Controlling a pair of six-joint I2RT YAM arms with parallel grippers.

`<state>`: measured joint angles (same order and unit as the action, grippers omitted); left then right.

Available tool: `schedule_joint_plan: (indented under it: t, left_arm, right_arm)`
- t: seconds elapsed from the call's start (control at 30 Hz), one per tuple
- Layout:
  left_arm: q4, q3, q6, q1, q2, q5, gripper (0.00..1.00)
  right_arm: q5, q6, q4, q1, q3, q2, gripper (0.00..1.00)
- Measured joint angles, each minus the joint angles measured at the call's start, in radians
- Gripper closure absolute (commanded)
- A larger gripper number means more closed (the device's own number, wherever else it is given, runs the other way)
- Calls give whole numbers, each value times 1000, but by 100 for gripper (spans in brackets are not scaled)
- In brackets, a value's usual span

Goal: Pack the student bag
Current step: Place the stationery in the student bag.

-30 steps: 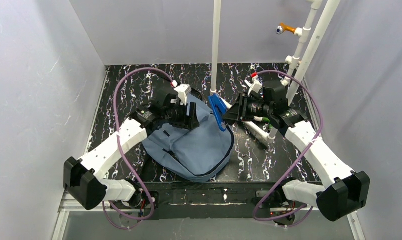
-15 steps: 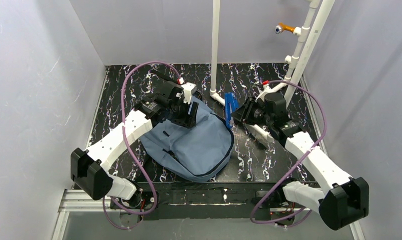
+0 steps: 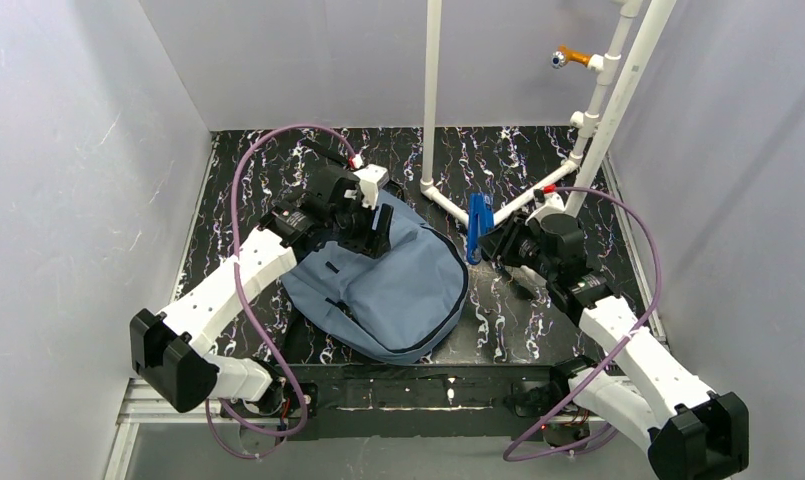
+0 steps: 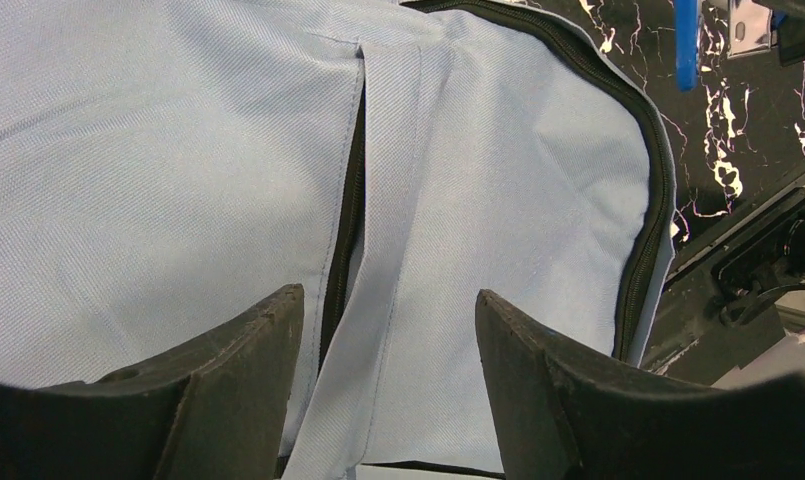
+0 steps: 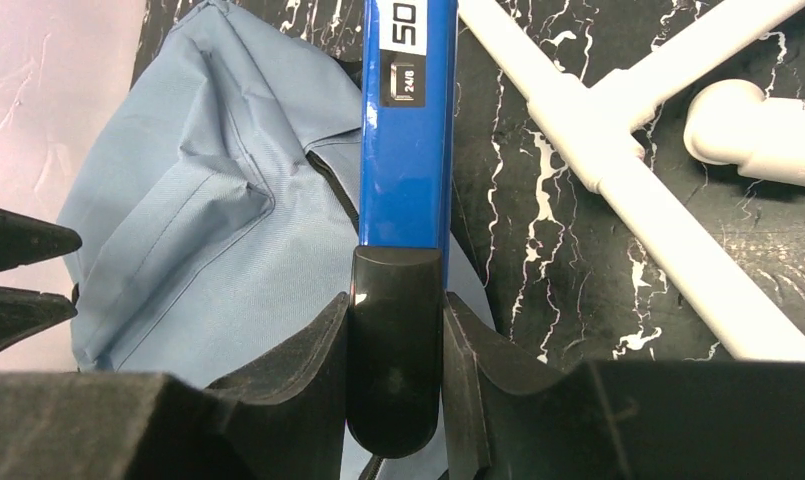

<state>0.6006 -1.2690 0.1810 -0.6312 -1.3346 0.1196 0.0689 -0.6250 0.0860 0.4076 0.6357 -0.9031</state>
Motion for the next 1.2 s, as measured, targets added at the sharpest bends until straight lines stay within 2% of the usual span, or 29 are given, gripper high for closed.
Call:
schedule_joint_plan:
  t: [0.33,0.47,0.57,0.7,1.03,1.2]
  left_arm:
    - [1,25,8,0,35,-6,32]
    - [12,45,6,0,67,-20,32]
    - [14,50,7,0,80,-24,32]
    - [14,53,10,1,85,-24,32]
    - [34,58,5,3,87,-46,30]
    - [77,13,2,43,65,-84,37]
  right_arm:
    - [66,152,0,0,-13,-11,99]
    - [29,167,55,0,-13,71,99]
    - [20,156,43,-2,-45,164,99]
    - [27,154,50,-2,-78,211,99]
    - [116,185,75,-2,-76,196,99]
    - [235,219,126,-2,-5,166,99]
